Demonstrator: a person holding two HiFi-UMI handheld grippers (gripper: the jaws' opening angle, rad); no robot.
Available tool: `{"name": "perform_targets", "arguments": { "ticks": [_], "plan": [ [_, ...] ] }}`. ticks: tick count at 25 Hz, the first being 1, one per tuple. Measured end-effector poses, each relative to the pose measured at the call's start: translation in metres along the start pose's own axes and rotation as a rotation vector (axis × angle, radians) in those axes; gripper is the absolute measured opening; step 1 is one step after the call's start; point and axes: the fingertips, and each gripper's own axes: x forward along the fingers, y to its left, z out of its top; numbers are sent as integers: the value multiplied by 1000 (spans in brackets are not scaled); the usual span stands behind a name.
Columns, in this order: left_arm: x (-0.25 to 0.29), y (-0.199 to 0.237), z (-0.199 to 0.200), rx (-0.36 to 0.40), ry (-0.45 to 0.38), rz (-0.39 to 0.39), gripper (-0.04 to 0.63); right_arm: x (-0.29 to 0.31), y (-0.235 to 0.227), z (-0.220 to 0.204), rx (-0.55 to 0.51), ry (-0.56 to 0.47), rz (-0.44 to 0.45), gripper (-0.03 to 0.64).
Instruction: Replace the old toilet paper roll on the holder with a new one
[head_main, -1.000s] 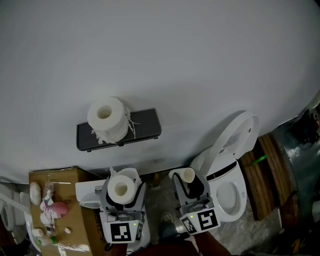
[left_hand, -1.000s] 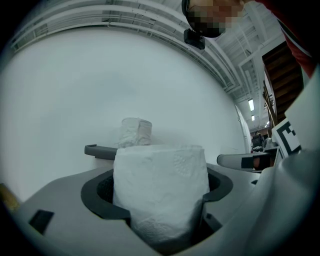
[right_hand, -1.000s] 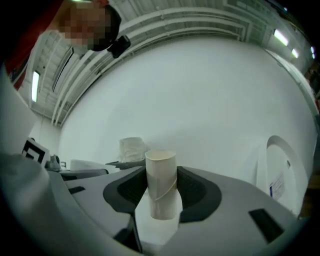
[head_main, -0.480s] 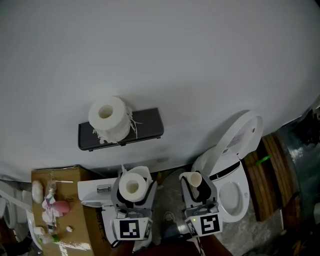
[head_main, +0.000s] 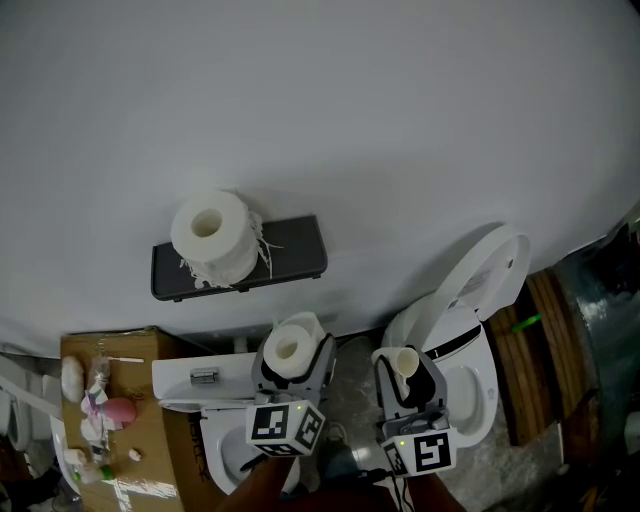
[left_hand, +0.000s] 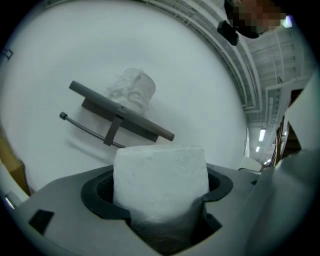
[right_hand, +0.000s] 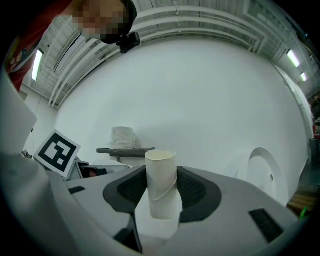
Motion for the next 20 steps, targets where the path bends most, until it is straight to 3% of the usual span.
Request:
{"name": "perform_targets", "arguments": {
  "ticks": [7,13,20],
  "plan": [
    [41,17,-38,-307,73,56,440,2,-20,-7,-3,19,-28,190],
    [77,3,-49,-422,84,47,440,1,-33,-13,3,35,-44,190],
    [119,-3,-41,-576,28,44,440,0,-48,-26,11,57,-60,190]
  ]
}}
